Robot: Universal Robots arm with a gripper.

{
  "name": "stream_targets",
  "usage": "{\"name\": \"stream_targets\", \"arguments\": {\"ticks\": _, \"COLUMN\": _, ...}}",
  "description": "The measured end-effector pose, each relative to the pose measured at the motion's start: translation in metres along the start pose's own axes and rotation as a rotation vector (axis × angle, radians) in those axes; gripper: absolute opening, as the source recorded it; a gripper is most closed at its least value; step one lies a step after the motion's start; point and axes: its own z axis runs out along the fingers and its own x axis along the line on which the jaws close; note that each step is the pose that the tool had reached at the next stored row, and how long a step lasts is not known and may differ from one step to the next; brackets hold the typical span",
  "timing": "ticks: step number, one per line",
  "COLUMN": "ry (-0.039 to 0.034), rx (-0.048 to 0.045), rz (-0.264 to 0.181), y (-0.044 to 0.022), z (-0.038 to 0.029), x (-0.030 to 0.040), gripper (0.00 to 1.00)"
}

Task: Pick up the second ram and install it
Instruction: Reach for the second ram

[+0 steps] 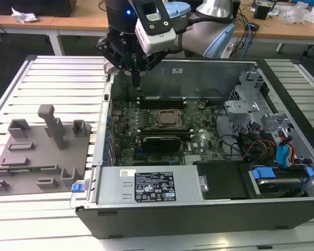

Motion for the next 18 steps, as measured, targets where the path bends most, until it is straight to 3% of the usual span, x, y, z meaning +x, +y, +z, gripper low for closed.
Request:
{"name": "stream_targets", "arguments": {"ticks": 2, "ry": 0.0, "rx": 0.0002, "rz": 0.0, "y": -0.0012, "z": -0.0004, "x": 0.0172, "gripper": 0.11}}
{"name": "stream_targets", "arguments": {"ticks": 3, "ry": 0.0001, "rx": 0.0001, "rz": 0.0, "y": -0.0016, "z": -0.0005, "x": 0.0225, "gripper": 0.11}}
{"name": "stream_targets", "arguments": {"ticks": 14, "ry": 0.0001, "rx": 0.0001, "rz": 0.0, "y": -0.0037, "z": -0.0006, "x": 0.0513, "gripper": 0.11}}
{"name": "stream_targets", "arguments": {"ticks": 18, "ry": 0.0001, "rx": 0.0002, "rz": 0.0, "y": -0.0054, "z": -0.001, "x": 0.0748, "gripper": 0.11}}
